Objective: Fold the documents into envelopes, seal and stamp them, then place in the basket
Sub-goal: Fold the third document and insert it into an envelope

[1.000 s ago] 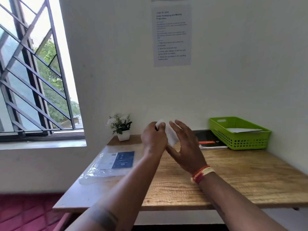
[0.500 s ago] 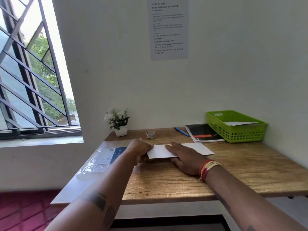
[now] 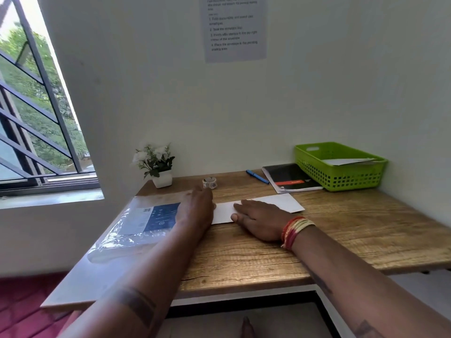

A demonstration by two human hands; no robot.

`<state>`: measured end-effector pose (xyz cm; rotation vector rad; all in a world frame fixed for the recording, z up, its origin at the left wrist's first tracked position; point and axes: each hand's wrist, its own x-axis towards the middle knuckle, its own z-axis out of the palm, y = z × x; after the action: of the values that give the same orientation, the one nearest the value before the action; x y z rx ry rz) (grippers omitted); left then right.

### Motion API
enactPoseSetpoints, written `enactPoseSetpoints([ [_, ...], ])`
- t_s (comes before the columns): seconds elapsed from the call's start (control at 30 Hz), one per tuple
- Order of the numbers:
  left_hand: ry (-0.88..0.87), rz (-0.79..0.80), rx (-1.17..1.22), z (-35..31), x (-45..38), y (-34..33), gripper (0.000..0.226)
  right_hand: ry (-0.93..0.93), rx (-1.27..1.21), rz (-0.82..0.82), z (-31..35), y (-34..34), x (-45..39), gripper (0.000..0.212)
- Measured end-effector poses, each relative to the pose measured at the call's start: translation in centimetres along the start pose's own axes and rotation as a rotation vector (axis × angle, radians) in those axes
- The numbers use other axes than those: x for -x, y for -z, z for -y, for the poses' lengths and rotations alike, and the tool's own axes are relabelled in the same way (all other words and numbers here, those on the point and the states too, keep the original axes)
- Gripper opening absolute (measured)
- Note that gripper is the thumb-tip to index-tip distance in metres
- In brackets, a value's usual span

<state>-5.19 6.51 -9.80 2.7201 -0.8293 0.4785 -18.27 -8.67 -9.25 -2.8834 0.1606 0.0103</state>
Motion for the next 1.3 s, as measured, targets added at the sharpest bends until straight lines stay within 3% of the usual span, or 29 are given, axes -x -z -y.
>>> enactPoseSetpoints([
  [0.1,-0.100,-0.080,-0.163,-0.6,0.4,-0.3,0.021,0.002,0.072,-0.003,0.2,0.1,-0.3,0.063],
  [0.17,-0.171,-0.084,-0.055,-1.4,0.7,-0.3,0.025,0.009,0.090,-0.022,0.2,0.0,-0.3,0.059],
  [0.27,-0.233,0.221,0.212,-2.8,1.1,-0.3,0.039,0.026,0.074,-0.056,0.0,-0.4,-0.7,0.058],
  [0.33,-0.244,0.366,0.178,-3.0,1.0,-0.5,0.050,-0.005,0.105,-0.017,-0.2,-0.6,-1.1,0.062],
  [0.43,-0.235,0.449,0.060,-2.8,0.7,-0.5,0.057,-0.071,0.113,0.059,-0.5,-0.5,-1.5,0.066],
  [0.8,-0.198,0.529,0.052,-2.9,0.4,-0.5,0.058,-0.308,0.100,0.062,-4.9,0.6,-2.0,0.070],
  [1.3,-0.123,0.532,0.019,-3.0,0.6,-0.6,0.058,-0.421,0.125,0.051,-5.7,0.8,-1.0,0.082],
])
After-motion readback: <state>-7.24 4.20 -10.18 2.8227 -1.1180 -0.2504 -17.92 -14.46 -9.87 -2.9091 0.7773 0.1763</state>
